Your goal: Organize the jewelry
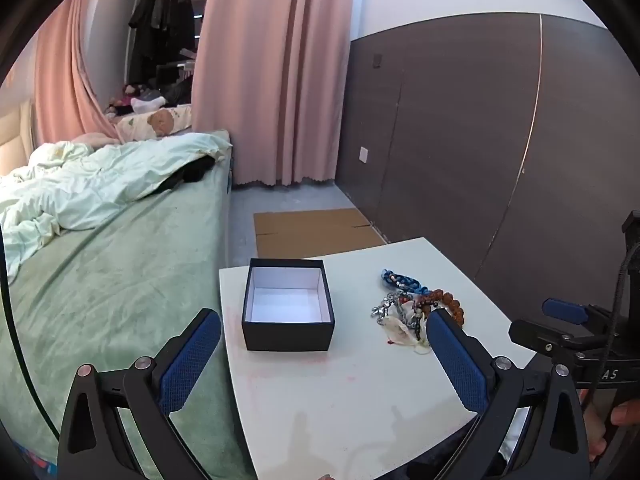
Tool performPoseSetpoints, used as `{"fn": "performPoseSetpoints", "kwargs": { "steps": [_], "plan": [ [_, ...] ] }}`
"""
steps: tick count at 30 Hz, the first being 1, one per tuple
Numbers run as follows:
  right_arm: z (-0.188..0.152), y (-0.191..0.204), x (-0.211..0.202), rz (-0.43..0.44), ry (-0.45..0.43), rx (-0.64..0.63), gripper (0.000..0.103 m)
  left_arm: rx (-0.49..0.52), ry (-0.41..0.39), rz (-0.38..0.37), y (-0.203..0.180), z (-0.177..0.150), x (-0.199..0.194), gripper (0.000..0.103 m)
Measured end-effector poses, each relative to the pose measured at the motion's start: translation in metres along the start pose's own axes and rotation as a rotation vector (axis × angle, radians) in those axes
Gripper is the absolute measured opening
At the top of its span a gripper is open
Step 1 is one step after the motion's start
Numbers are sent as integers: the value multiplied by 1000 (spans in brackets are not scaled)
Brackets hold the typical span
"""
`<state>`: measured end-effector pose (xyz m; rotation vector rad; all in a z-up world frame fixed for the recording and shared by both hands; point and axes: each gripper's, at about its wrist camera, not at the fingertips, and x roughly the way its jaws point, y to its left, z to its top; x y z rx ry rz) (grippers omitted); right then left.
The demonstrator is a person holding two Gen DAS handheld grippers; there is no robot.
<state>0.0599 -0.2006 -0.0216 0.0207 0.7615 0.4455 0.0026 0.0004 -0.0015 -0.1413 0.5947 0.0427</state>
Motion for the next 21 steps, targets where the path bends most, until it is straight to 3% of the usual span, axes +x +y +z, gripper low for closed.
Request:
{"fn": "performPoseSetpoints", "kwargs": {
  "steps": [21],
  "plan": [
    [2,-7,-3,8,-35,30,103,31,-50,-2,-4,-3,-8,103]
  ]
}}
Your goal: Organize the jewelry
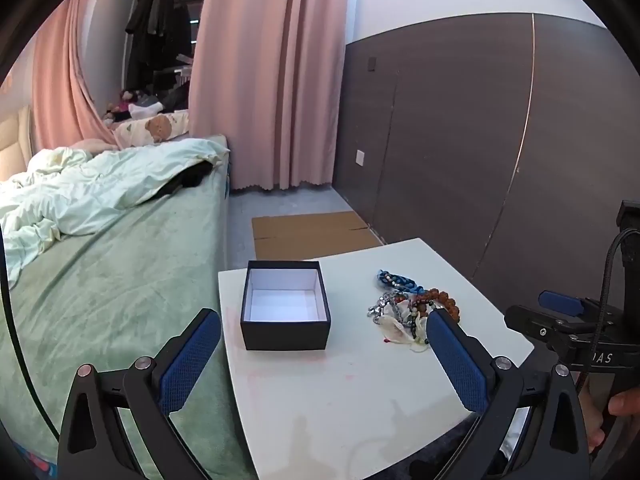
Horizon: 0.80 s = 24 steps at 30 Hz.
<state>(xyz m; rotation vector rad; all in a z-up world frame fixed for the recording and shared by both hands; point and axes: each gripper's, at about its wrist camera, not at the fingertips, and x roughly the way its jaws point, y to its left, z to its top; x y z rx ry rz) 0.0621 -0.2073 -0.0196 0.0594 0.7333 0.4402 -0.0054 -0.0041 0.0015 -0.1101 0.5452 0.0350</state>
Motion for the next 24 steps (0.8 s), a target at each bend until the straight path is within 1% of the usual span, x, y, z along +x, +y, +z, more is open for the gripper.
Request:
{"fn": "performPoseSetpoints", "kwargs": {
  "steps": [14,17,24],
  "plan": [
    [7,-5,-1,4,-8,-14,103,0,17,-9,0,-1,3,103],
    [3,3,-2,5,-17,-33,103,-7,20,-13,-1,2,5,103],
    [3,6,0,13,-21,-56,103,-5,16,-18,1,-2,3,103]
  ]
}}
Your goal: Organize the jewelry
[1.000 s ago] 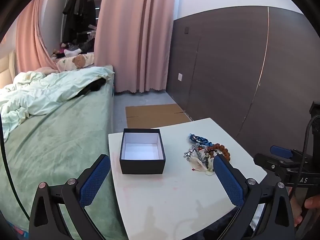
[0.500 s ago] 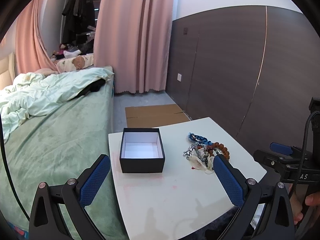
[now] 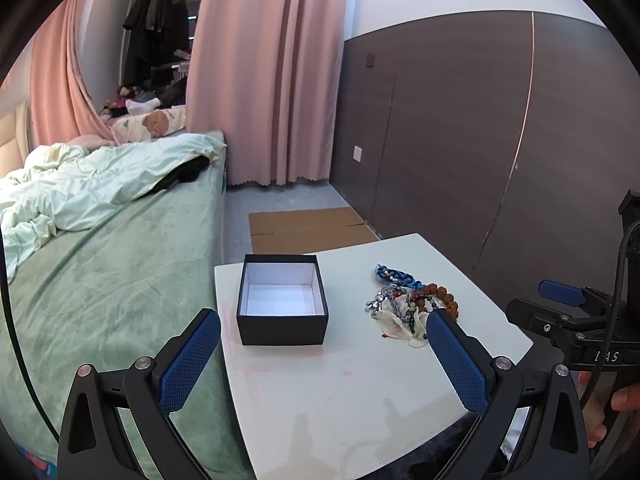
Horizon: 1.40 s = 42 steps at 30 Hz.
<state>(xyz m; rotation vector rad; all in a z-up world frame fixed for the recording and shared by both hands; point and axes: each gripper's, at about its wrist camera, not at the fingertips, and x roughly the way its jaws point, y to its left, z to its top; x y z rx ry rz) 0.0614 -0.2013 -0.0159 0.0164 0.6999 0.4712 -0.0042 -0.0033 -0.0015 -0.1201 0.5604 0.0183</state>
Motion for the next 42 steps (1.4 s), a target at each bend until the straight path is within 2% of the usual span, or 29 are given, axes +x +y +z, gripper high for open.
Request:
{"fn": "performPoseSetpoints", "kwargs": {
  "steps": [42],
  "plan": [
    [-1,-2,-3,9,-6,26,103,7,2,-6,-1,-1,1,103]
  ]
}}
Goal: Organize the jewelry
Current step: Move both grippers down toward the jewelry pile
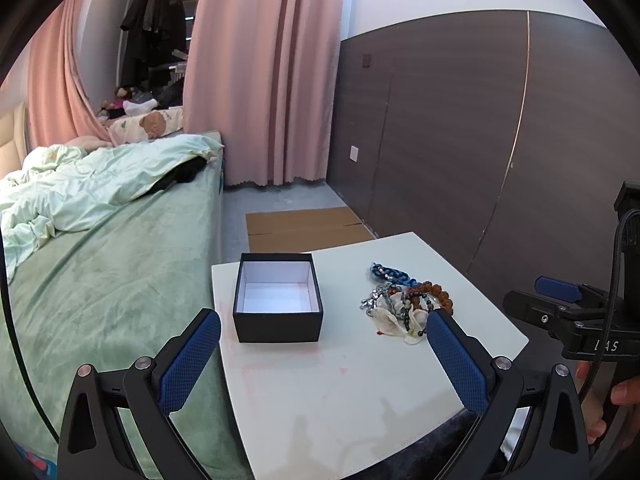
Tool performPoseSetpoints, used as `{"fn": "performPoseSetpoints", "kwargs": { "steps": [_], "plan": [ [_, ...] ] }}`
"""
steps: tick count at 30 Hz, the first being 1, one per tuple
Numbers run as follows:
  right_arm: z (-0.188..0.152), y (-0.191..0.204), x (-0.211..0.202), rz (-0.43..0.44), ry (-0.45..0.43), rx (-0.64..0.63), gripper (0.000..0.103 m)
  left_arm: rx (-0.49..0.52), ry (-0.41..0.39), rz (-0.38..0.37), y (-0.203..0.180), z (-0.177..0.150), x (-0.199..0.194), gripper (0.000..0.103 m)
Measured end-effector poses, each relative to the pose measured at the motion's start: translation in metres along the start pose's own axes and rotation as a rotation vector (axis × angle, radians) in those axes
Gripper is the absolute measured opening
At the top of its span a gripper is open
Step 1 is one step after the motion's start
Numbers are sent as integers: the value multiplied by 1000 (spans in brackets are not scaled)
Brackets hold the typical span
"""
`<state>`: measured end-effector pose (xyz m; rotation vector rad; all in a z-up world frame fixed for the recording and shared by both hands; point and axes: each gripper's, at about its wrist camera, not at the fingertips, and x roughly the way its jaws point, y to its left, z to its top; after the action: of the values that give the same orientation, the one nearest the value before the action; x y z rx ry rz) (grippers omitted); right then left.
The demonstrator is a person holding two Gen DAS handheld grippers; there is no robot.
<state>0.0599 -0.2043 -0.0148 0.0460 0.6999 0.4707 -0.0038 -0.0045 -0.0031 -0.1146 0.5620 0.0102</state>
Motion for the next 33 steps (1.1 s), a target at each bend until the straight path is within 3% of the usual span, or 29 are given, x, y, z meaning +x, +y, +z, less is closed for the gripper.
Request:
{"fn": "performPoseSetpoints", "kwargs": {
  "steps": [12,16,21,26,33],
  "plan": [
    [4,-22,5,-10,28,82,102,-1,39,-61,-10,-2,21,103],
    [8,-39,16,-9,43,132,91,0,35,-87,-13,-1,32,102],
    [13,-63,41,9,107,239,73,-15,77,-153,-20,3,57,88],
    [16,-86,66,8,159,346,68,-16,139,-177,-26,3,87,71],
    [13,-107,87,61,211,458,67,-25,214,-217,-40,-2,121,69]
  ]
}}
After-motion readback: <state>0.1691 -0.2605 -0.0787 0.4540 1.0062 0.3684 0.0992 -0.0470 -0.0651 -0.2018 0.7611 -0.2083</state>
